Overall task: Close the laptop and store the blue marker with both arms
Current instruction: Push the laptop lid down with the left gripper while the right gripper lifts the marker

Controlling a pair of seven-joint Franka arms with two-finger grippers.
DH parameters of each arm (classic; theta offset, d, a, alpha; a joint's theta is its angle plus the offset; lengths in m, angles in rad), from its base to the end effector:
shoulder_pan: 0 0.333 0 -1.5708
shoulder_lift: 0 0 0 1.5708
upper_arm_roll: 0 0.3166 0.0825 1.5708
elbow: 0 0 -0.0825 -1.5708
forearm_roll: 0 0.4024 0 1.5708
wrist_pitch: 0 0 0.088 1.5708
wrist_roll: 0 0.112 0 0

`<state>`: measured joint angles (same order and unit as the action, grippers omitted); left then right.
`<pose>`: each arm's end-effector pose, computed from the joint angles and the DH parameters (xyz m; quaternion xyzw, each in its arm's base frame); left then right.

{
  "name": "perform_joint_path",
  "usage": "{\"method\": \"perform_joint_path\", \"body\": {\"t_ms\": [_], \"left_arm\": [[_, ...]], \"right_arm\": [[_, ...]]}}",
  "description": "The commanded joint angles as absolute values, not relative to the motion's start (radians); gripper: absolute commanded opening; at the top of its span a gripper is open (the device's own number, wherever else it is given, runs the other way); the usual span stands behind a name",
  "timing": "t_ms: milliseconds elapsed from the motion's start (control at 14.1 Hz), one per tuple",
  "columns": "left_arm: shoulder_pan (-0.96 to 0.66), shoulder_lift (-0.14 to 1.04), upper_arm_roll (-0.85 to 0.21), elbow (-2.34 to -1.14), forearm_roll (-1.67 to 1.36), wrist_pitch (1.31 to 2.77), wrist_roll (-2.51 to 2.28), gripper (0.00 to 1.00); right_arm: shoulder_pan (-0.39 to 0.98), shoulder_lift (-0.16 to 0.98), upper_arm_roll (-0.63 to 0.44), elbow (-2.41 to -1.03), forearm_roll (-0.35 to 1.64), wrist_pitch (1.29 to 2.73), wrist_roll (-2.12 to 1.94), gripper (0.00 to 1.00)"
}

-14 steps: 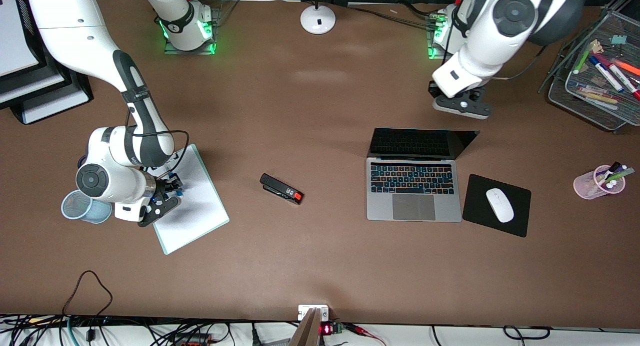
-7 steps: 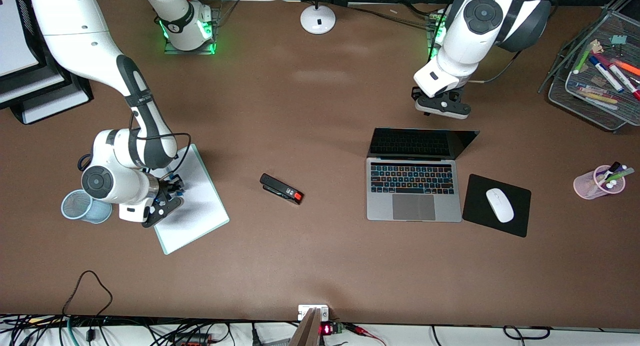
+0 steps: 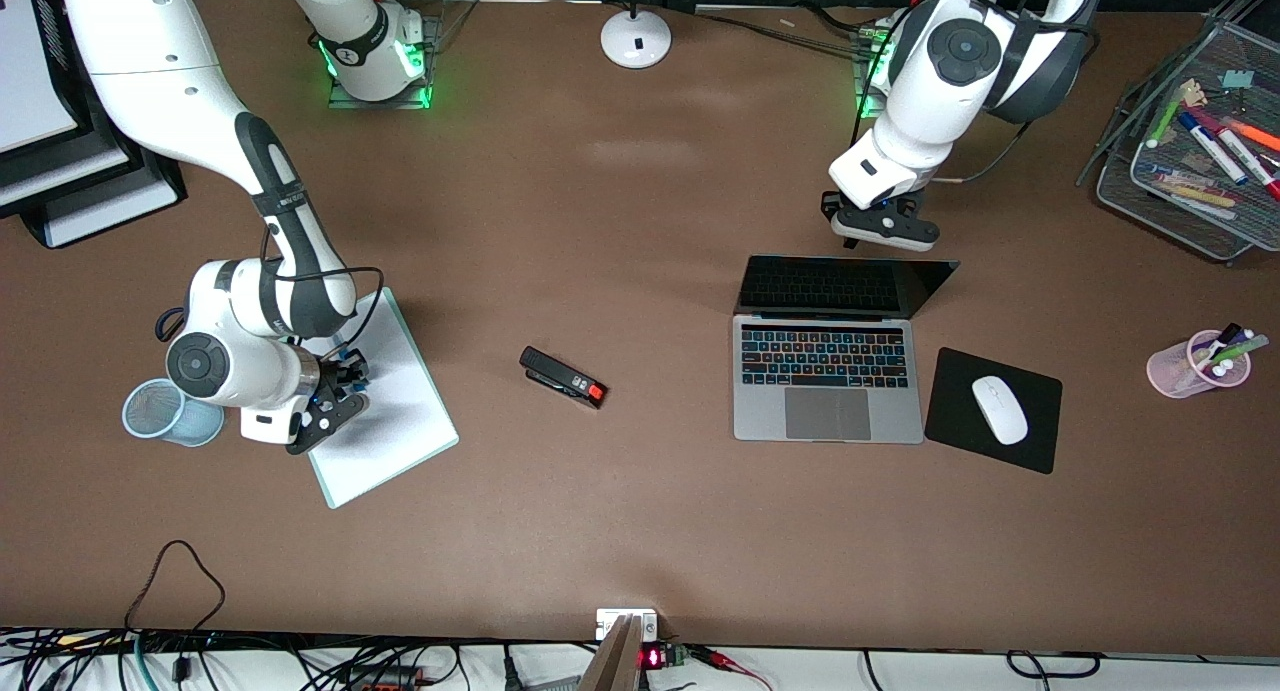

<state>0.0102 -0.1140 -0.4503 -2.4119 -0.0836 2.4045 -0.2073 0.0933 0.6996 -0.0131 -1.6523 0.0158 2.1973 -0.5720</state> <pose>0.4532 -0.2135 0.3434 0.9951 -0.0865 0.0443 0.0199 0.6782 0.0559 0.1732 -0.9457 -0.3157 0.0744 0.0204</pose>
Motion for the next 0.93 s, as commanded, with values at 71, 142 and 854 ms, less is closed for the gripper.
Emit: {"method": "perform_joint_path", "body": {"t_ms": [71,142,854], "left_arm": [[0.060,-0.054,-0.457,-2.414,-0.091,2.526,-0.201,0.04],[0.061,-0.040,-0.454,-2.413,-0.091,2.540,-0.201,0.02],[0.090,0.089,-0.448,-2.389,-0.074,2.730,-0.201,0.00]], "right_arm": [[0.094,0.703,-0.009,-1.657,0.032,2.209,-0.572,0.38],[0.094,0.703,-0.002,-1.657,0.034,2.204,-0.571,0.37],[0.097,0.704,0.002,-1.657,0.032,2.210,-0.571,0.33]]}}
